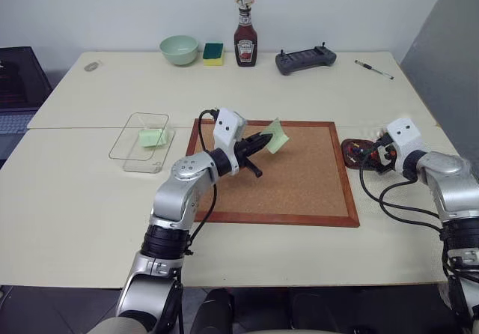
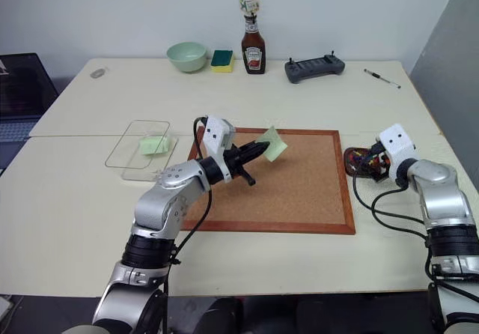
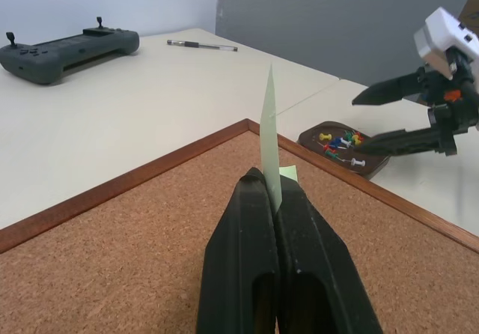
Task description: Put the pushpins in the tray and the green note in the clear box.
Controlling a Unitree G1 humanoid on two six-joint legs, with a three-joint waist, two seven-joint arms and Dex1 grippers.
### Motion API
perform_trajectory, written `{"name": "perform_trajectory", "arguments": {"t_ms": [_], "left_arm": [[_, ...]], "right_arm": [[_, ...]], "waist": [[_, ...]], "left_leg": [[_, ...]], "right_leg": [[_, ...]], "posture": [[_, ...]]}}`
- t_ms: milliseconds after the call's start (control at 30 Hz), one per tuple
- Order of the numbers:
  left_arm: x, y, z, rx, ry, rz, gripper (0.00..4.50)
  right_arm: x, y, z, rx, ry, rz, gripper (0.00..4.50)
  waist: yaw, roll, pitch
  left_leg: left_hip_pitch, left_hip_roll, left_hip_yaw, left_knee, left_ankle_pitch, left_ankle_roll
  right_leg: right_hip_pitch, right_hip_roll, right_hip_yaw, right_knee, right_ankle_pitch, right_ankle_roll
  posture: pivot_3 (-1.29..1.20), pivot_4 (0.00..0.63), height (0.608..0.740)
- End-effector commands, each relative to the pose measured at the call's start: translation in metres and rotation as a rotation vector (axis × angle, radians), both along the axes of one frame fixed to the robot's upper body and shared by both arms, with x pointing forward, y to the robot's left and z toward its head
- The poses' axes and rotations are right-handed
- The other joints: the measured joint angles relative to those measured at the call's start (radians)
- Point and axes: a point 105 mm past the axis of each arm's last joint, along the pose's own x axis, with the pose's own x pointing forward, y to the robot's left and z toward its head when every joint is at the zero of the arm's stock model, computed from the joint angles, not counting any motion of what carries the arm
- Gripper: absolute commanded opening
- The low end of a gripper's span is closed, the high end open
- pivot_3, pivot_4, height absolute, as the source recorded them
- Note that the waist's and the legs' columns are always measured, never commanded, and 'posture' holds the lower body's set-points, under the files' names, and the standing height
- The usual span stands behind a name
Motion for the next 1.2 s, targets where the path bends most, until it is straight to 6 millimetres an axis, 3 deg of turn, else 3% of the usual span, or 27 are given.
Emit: {"name": "perform_trajectory", "arguments": {"t_ms": [33, 133, 300, 467, 567, 667, 933, 1200], "left_arm": [[0.003, 0.002, 0.025, -0.030, -0.081, 0.018, 0.00], [0.005, 0.008, 0.034, -0.034, -0.098, 0.050, 0.00], [0.007, 0.032, 0.049, -0.006, -0.118, 0.147, 0.00], [0.008, 0.092, 0.052, 0.107, -0.119, 0.347, 0.00], [0.009, 0.125, 0.055, 0.157, -0.113, 0.460, 0.00], [0.007, 0.173, 0.051, 0.263, -0.097, 0.622, 0.00], [0.003, 0.232, 0.036, 0.438, -0.089, 0.822, 0.00], [0.007, 0.251, 0.020, 0.480, -0.061, 0.910, 0.00]], "right_arm": [[0.001, 0.002, 0.038, 0.004, -0.111, 0.019, 4.46], [-0.004, 0.015, 0.049, 0.046, -0.123, 0.110, 4.46], [-0.029, 0.074, 0.057, 0.120, -0.105, 0.478, 4.46], [-0.049, 0.134, 0.062, 0.181, -0.073, 0.748, 4.46], [-0.052, 0.158, 0.064, 0.208, -0.066, 0.827, 4.46], [-0.052, 0.184, 0.062, 0.231, -0.061, 0.897, 4.46], [-0.055, 0.218, 0.056, 0.253, -0.037, 1.002, 4.46], [-0.058, 0.229, 0.052, 0.260, -0.028, 1.036, 4.46]], "waist": [[0.000, 0.000, 0.000], [0.001, 0.000, 0.000], [-0.010, 0.000, 0.000], [-0.017, 0.000, 0.000], [-0.021, 0.000, 0.001], [-0.021, -0.002, 0.002], [-0.011, -0.003, 0.003], [-0.008, -0.003, 0.003]], "left_leg": [[0.000, 0.000, 0.000, 0.000, 0.000, 0.000], [0.000, 0.000, 0.000, 0.000, 0.000, 0.000], [0.000, 0.001, 0.000, 0.000, 0.000, 0.000], [0.000, 0.001, -0.001, 0.000, 0.000, 0.000], [0.001, 0.001, -0.001, 0.000, 0.000, 0.000], [0.000, 0.001, -0.002, 0.000, 0.000, 0.000], [-0.001, 0.000, -0.003, -0.001, 0.000, 0.000], [-0.005, 0.001, -0.003, -0.001, 0.000, 0.000]], "right_leg": [[0.000, 0.000, 0.000, 0.000, 0.000, 0.000], [0.000, 0.000, 0.000, 0.000, 0.000, 0.000], [0.000, 0.001, 0.000, 0.000, 0.000, 0.000], [0.000, 0.001, -0.001, 0.000, 0.000, 0.000], [0.000, 0.001, -0.001, 0.001, 0.000, 0.000], [0.000, 0.000, -0.001, 0.002, 0.000, 0.000], [-0.003, 0.000, -0.002, 0.002, 0.000, 0.000], [-0.008, 0.000, -0.002, 0.004, 0.000, 0.000]], "posture": [[0.00, 0.150, 0.740], [0.00, 0.150, 0.740], [0.00, 0.150, 0.740], [0.00, 0.150, 0.740], [0.00, 0.150, 0.740], [0.00, 0.150, 0.740], [0.00, 0.150, 0.740], [0.00, 0.150, 0.740]]}}
